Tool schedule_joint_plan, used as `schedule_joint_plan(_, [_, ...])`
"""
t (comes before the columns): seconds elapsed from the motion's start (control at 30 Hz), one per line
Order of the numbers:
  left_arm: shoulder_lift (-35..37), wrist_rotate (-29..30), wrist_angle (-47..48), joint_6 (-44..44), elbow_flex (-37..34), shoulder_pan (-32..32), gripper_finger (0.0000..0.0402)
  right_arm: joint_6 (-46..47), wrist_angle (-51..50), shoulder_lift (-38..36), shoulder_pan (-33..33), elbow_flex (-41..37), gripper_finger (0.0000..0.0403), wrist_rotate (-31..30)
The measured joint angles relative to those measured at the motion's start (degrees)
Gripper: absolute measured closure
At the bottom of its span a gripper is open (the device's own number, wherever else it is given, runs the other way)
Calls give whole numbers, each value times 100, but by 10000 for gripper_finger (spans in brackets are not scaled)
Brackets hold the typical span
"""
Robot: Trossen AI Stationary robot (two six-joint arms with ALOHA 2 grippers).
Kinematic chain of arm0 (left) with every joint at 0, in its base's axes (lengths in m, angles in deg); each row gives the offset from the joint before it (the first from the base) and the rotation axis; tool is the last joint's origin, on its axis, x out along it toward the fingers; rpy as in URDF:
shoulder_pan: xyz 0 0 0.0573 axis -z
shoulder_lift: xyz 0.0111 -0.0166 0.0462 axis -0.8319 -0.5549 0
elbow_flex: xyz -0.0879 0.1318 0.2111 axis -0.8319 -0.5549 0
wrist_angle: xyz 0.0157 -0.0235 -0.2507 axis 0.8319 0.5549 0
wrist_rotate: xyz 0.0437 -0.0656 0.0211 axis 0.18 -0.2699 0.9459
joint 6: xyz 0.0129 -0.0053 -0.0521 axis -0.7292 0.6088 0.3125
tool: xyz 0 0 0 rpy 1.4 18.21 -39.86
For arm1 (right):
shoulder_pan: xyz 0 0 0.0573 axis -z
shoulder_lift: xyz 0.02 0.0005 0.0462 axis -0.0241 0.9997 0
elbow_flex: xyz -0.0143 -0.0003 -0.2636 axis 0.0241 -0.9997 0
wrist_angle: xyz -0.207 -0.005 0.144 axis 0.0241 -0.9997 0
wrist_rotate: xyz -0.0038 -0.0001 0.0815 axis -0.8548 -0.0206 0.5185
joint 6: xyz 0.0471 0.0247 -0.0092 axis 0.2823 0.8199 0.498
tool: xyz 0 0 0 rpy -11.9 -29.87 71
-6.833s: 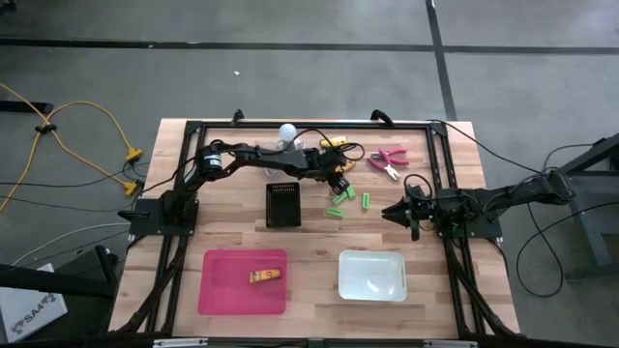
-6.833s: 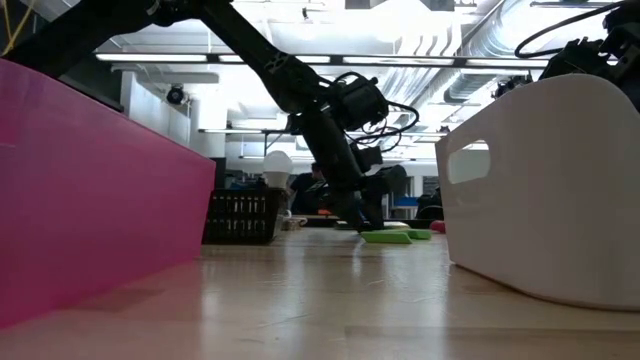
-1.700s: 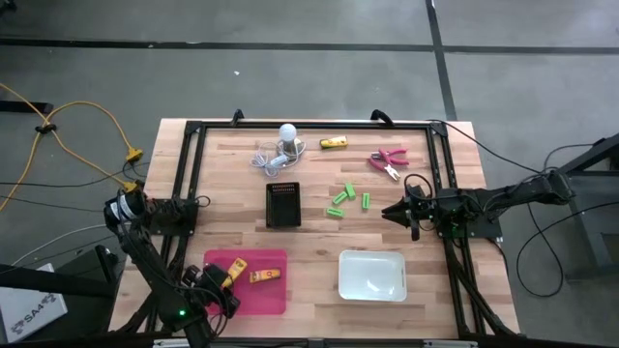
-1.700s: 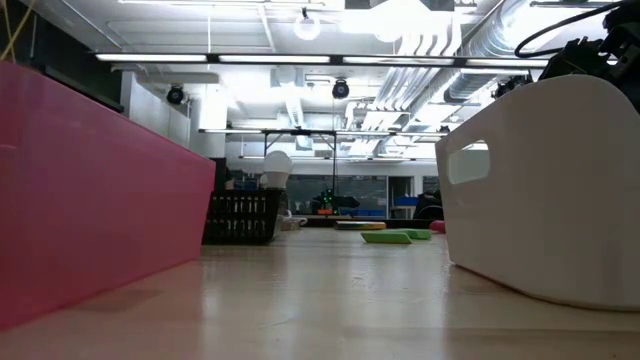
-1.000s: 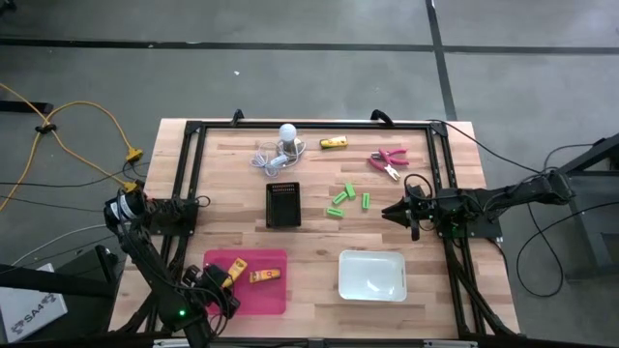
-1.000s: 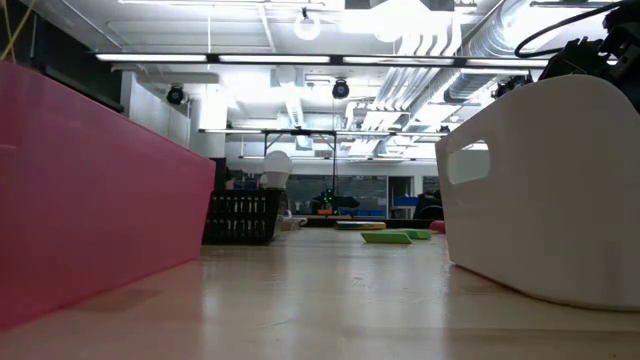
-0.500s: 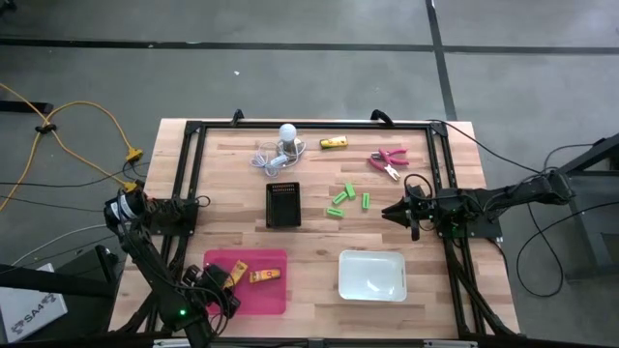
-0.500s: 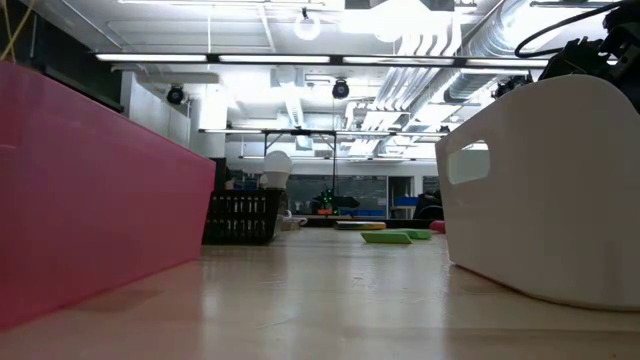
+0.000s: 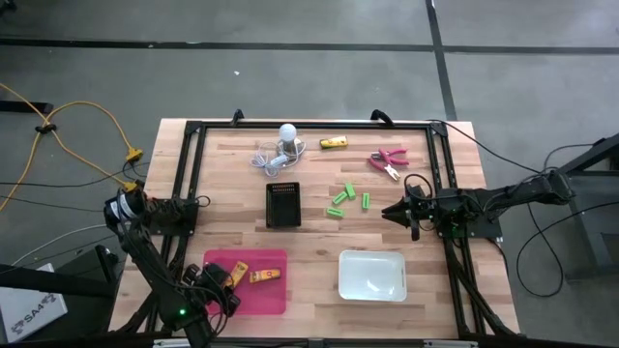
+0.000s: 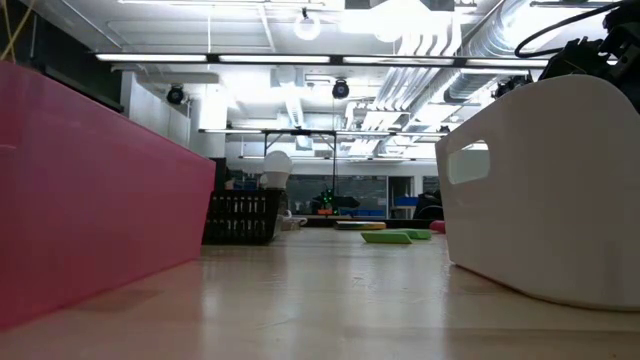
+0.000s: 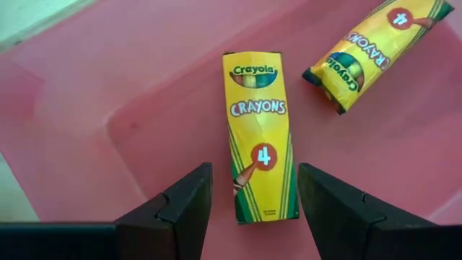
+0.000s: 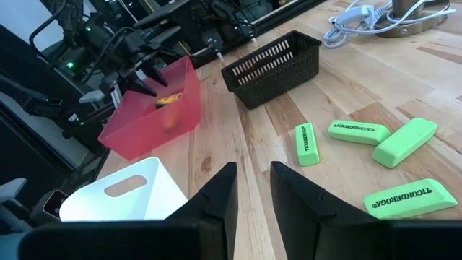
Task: Pick & Place School Supplies
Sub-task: Put the yellow crayon box into the pink bin
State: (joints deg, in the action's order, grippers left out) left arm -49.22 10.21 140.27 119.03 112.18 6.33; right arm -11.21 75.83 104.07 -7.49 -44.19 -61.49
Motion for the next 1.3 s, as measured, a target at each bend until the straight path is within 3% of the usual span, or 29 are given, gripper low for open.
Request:
schedule_joint_plan(0.1, [22,34,-9,-5,1,0,204,-2,0,0,-1,0,331,0])
schedule_joint_plan(0.27, [183,641,-106,-288,7,36,204,-2,0,-1,-2,0,331,0])
schedule_joint_plan(0.47, [566,886,-280,-1309,15,-244,204,0,1,-1,-2,-1,331,0])
schedule_joint_plan(0.87, [1077,871,-1327,-4672,16,-1765,204,0,-1,-1,-2,0,331,0])
schedule_joint_plan(1.13, [1091,147,-1997,-6250,16,-2993,204,0,0,1,1,1,331,0])
schedule_joint_plan(1.3, [1091,16,-2510,-7603,16,-3833,204,1,-1,1,1,-1,331,0])
